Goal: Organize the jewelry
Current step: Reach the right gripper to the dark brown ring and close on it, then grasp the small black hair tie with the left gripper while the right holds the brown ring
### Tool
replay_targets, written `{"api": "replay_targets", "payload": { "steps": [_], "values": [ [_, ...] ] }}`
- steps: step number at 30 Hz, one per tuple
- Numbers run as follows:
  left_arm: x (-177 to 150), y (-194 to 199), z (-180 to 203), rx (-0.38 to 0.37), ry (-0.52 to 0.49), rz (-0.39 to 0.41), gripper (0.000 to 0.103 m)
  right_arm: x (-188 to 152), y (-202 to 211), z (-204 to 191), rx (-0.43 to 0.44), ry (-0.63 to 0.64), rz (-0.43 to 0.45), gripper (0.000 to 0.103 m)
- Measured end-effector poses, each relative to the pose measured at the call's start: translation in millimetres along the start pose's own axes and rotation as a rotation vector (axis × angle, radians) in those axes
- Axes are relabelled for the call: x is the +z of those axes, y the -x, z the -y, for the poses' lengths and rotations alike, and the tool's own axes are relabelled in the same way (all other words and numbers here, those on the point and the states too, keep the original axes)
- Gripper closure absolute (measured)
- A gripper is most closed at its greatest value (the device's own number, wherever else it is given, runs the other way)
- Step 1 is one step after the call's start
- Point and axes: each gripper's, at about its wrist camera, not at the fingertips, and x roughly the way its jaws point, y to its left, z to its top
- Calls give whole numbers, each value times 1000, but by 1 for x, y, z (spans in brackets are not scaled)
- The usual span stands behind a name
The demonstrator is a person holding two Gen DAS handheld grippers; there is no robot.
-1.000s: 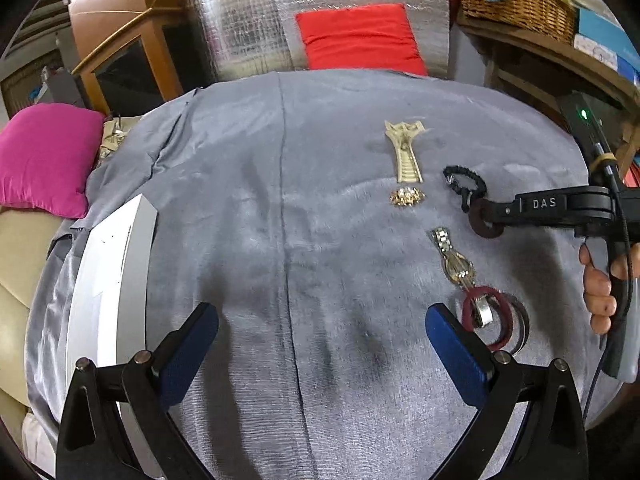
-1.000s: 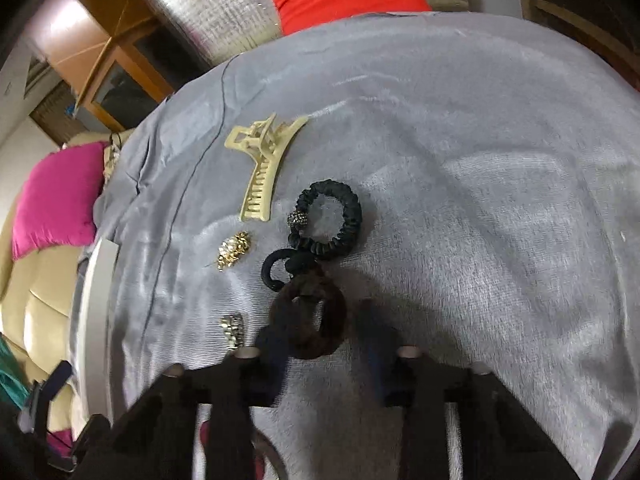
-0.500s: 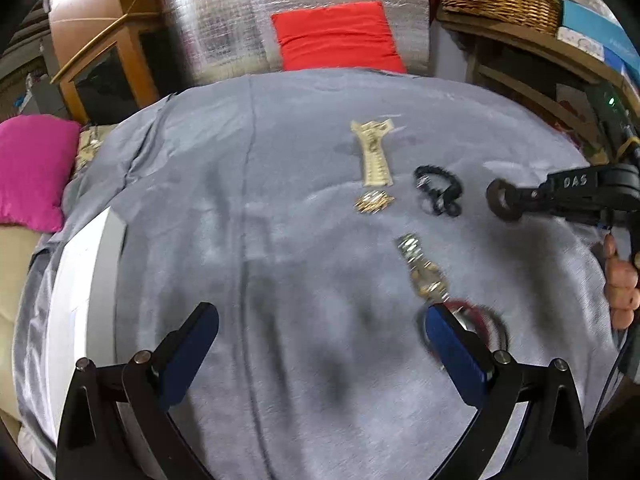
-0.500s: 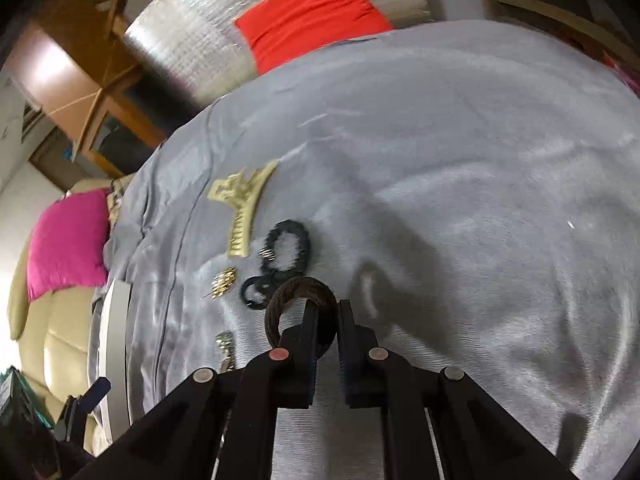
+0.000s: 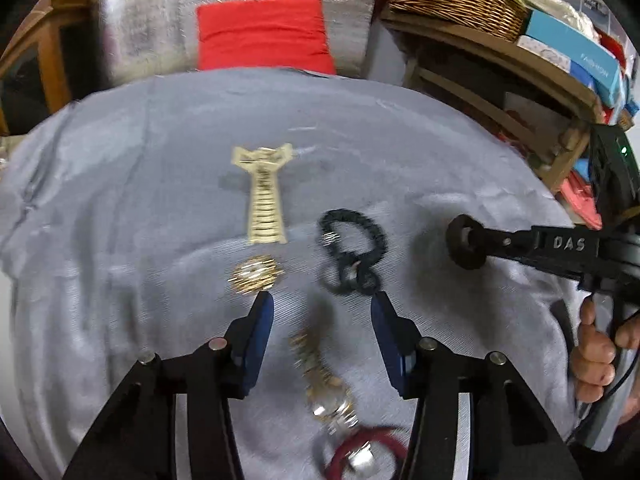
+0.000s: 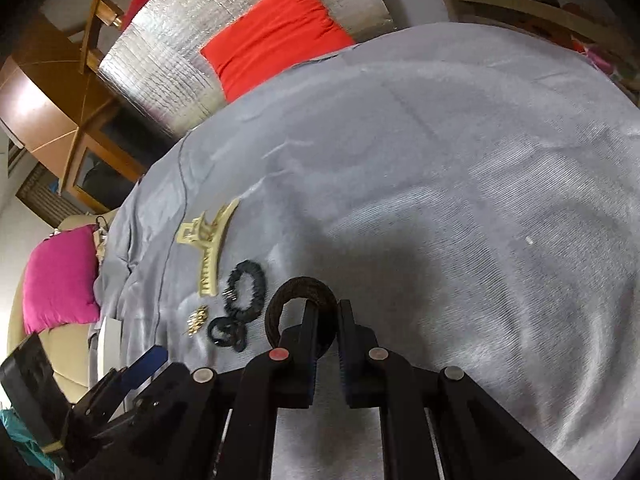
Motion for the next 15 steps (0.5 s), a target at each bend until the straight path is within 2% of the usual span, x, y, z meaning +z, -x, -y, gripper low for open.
{"api": "replay_targets", "payload": {
  "steps": [3, 6, 7, 11, 15],
  "values": [
    [6, -10, 8, -3, -20, -10, 51, 3, -2, 3, -2, -5, -2, 93],
    [11, -25, 9, -31, 10, -43, 51, 4, -3, 3, 3, -10, 3, 93],
    [11, -31, 7, -27, 12, -54, 55, 5, -3, 4, 9, -14, 3, 93],
    [13, -51, 11, -49, 20, -110, 90, 4, -2, 4, 9, -18, 5, 93],
    [13, -48, 15, -48, 12, -93, 95, 4, 0, 5, 8, -20, 5, 93]
  ]
}}
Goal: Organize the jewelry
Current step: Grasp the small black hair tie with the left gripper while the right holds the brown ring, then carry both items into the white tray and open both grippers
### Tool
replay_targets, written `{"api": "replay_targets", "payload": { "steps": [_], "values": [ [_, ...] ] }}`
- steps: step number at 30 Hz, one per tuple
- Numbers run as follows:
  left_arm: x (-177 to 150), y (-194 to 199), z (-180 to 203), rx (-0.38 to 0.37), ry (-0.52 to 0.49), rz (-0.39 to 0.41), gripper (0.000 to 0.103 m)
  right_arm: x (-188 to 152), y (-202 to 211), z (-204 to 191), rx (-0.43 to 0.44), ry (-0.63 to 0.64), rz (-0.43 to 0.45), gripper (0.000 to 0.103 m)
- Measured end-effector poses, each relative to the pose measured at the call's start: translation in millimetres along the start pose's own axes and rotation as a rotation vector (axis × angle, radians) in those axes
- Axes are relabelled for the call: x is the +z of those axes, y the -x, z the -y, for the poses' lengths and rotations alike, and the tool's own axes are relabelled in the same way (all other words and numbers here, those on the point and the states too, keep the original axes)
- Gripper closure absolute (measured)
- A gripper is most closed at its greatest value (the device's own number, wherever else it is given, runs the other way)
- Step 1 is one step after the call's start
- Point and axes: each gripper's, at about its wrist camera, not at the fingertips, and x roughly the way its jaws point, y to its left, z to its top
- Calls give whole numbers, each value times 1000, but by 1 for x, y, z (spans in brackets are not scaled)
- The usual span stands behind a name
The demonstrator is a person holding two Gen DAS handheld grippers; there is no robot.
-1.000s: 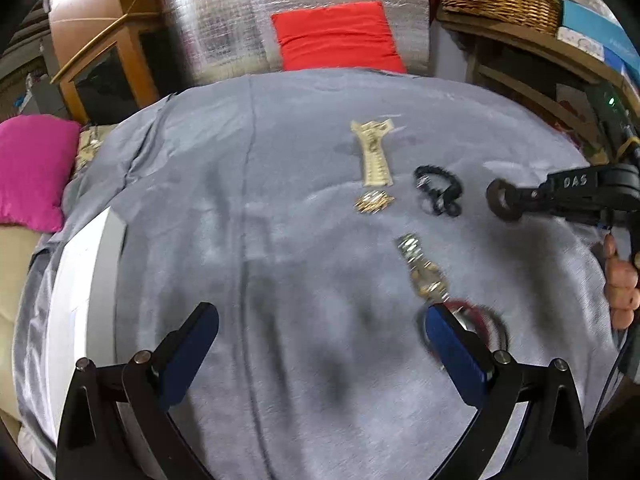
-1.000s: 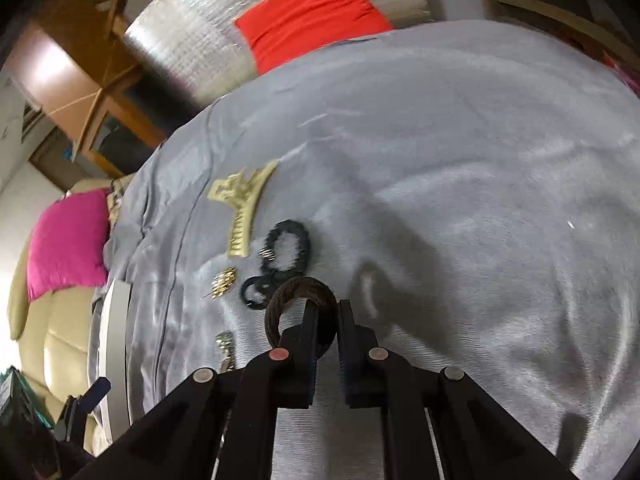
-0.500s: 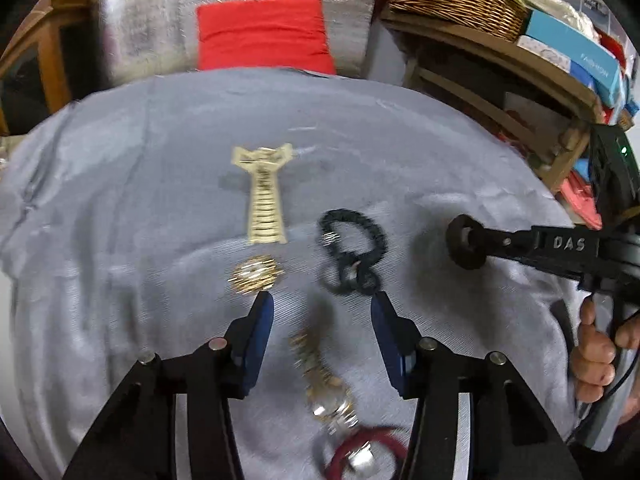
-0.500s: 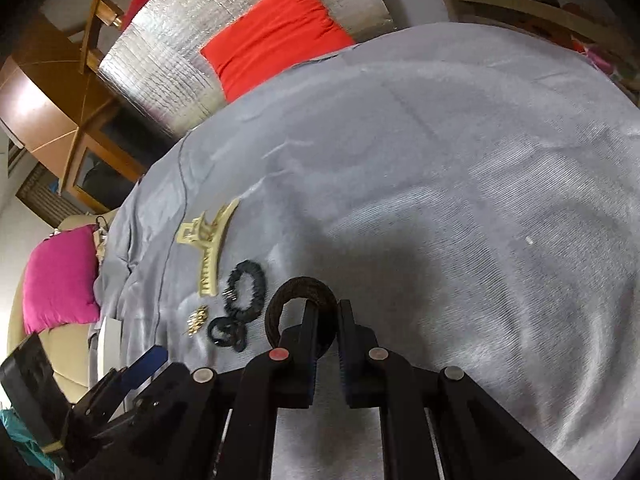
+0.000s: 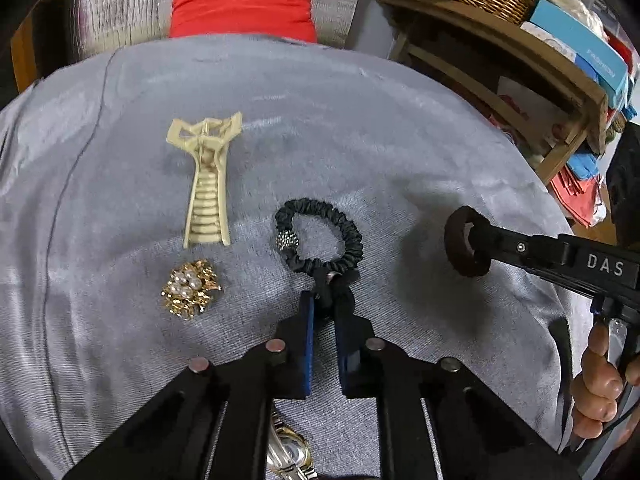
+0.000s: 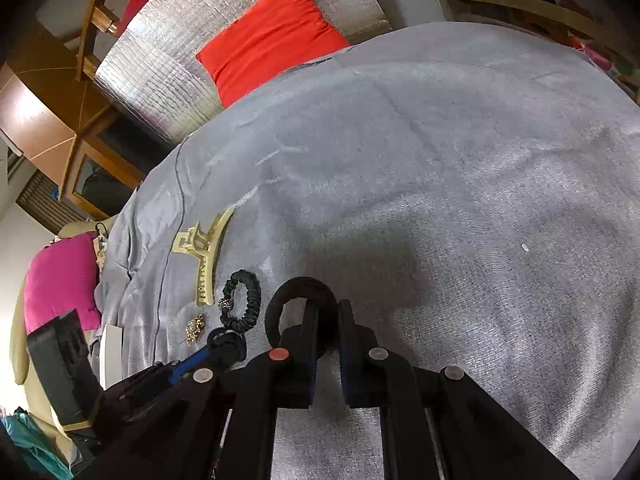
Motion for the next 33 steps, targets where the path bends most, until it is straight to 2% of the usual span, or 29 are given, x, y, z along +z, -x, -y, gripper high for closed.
{"api": "replay_targets", "payload": {
  "steps": [7, 14, 21, 27, 30, 33],
  "values": [
    [-11, 33, -4, 25, -1, 38, 95, -2, 8, -7, 16, 9, 13, 93],
    [-29, 84, -34, 84, 85, 115, 95, -10, 9, -29, 45, 33, 9, 93],
    [-67, 144, -68, 245, 186, 185, 95, -34, 3, -80, 102, 120, -26, 93],
    [-103, 204, -102, 386, 268, 285, 95, -72, 4, -136, 176, 224, -60, 93],
    [-120, 224, -123, 438, 330, 311, 95, -89, 3, -161, 203, 274, -71, 93],
    [-141, 247, -158, 483, 435, 325, 95, -103, 0, -181, 227, 308, -82, 93]
  ]
}}
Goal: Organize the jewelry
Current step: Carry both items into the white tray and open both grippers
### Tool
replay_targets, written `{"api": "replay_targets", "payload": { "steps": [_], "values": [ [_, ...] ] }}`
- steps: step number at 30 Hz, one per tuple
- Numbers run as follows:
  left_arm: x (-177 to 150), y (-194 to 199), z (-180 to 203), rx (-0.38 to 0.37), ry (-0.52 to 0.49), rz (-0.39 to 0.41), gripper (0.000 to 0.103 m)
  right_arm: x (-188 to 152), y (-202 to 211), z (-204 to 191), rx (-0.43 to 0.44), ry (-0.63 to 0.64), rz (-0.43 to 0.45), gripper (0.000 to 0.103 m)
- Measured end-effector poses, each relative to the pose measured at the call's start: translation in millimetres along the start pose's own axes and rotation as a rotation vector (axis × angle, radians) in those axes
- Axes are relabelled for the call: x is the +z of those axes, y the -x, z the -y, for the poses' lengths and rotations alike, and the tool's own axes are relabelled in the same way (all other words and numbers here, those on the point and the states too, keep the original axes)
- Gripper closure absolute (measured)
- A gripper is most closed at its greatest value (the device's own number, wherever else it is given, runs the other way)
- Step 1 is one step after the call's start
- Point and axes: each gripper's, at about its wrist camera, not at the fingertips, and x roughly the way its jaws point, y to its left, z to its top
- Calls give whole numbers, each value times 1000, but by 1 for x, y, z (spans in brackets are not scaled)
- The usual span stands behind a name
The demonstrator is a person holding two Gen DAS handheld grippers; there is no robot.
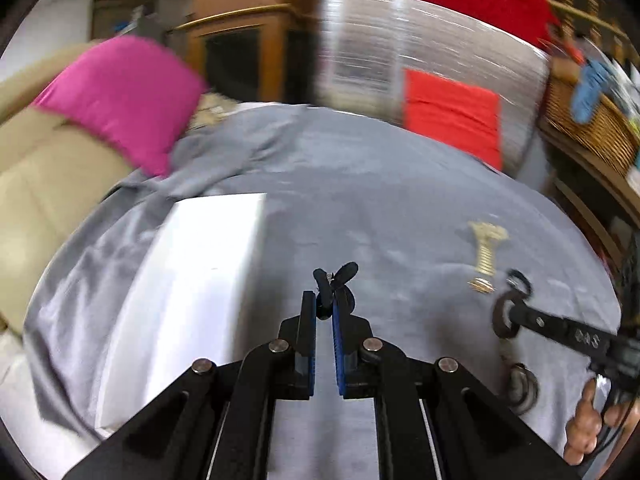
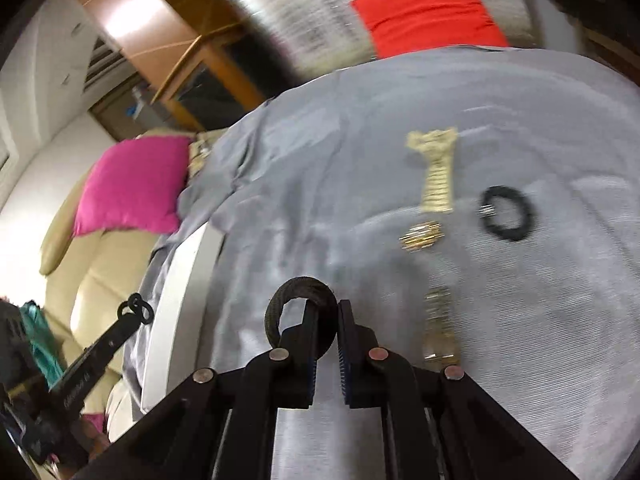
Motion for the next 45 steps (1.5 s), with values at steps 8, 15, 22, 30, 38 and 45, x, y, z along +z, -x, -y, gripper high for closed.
{"api": "replay_targets", "payload": {
  "steps": [8, 15, 22, 30, 38, 45],
  "values": [
    [-13, 3, -100, 112, 140, -49, 95, -23, -26, -66, 93, 112, -57, 93],
    [-58, 6, -153, 135, 216, -165, 95, -63, -51, -141, 231, 227, -140, 93],
    [-74, 0, -154, 115, 197, -209, 95, -96, -79, -194, 263, 343, -191, 93],
    [-78, -8, -165, 141, 203, -250, 95, -111, -105, -216, 250, 427, -233, 91],
    [-79, -15, -169, 125, 205, -287, 95, -120, -120, -221, 215, 480, -247, 90],
    [-81, -22, -174, 156, 215, -322, 95, -126, -127, -224, 214, 506, -280, 90]
  ]
}}
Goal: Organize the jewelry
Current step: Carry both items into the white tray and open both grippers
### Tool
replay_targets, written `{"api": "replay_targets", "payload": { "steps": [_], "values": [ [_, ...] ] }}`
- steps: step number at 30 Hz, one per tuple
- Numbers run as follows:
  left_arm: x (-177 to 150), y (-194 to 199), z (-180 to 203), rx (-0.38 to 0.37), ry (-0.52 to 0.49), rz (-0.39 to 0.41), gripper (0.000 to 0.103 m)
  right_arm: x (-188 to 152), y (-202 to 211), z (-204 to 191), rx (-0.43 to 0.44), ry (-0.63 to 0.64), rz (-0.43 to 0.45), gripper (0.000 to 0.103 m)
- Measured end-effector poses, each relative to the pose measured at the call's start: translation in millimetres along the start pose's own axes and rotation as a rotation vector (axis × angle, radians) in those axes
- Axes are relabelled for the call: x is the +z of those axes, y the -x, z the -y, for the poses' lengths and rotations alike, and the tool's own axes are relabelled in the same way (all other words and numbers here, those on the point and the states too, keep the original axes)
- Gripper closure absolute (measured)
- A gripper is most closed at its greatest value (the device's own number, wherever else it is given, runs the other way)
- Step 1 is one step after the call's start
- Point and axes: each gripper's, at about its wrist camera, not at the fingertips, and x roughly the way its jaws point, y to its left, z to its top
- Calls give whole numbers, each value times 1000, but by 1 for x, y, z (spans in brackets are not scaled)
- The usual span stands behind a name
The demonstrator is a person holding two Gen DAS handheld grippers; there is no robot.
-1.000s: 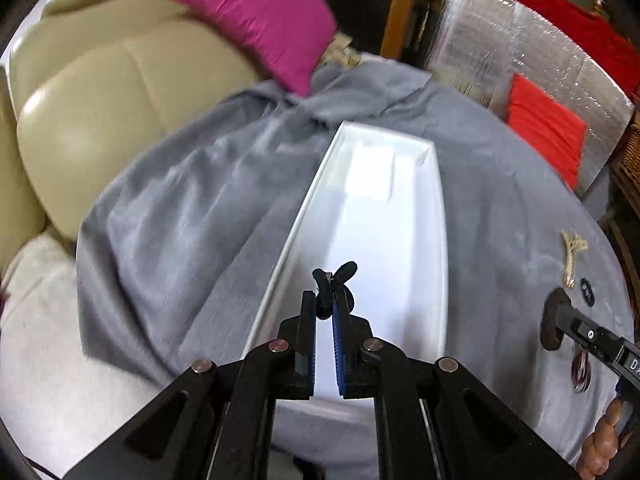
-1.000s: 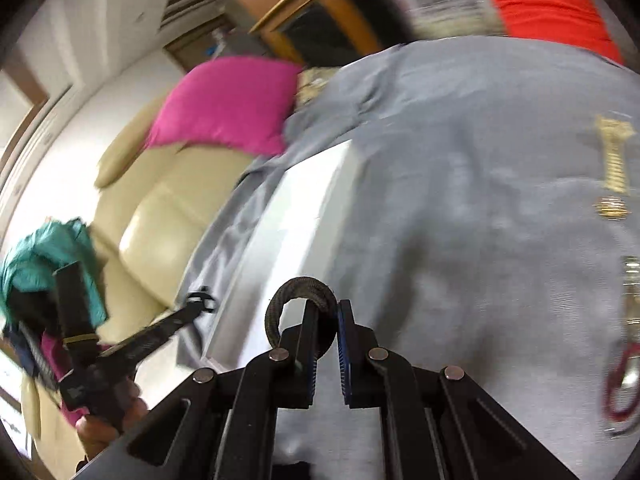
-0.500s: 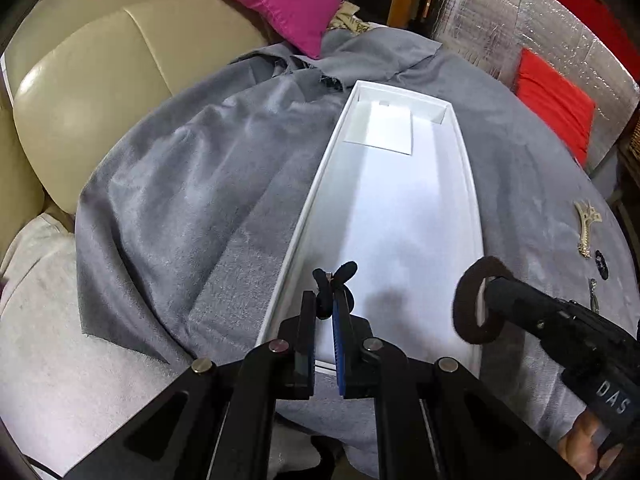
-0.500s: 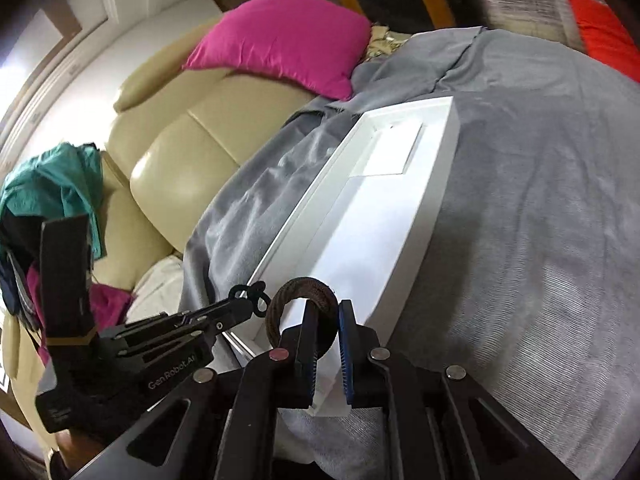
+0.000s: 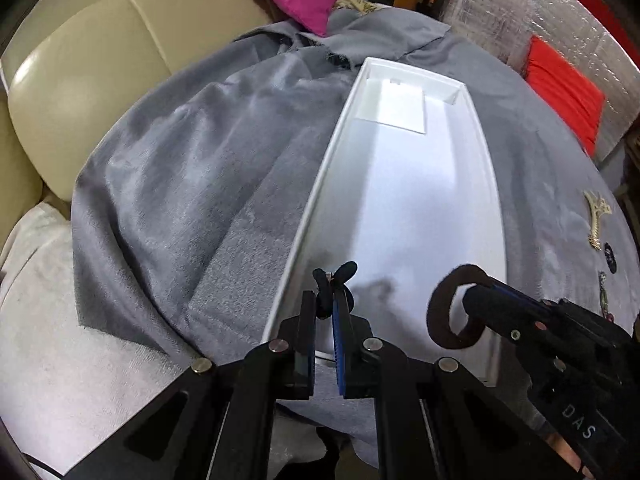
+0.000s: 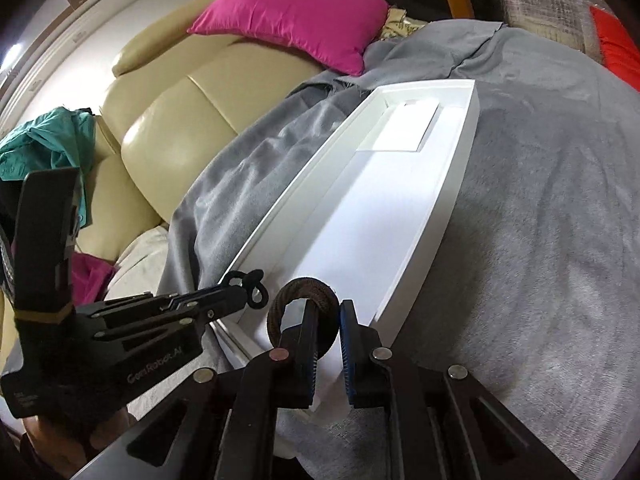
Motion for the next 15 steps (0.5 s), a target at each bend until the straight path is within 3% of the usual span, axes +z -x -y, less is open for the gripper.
{"api": "replay_targets", "payload": {
  "steps": [6, 15],
  "values": [
    [0, -1, -2, -14, 6, -8, 93, 1, 0, 2, 17, -11, -12, 83],
    [1, 3, -1, -28, 7, 19, 91, 2, 13, 11, 30, -36, 22, 83]
  ]
}}
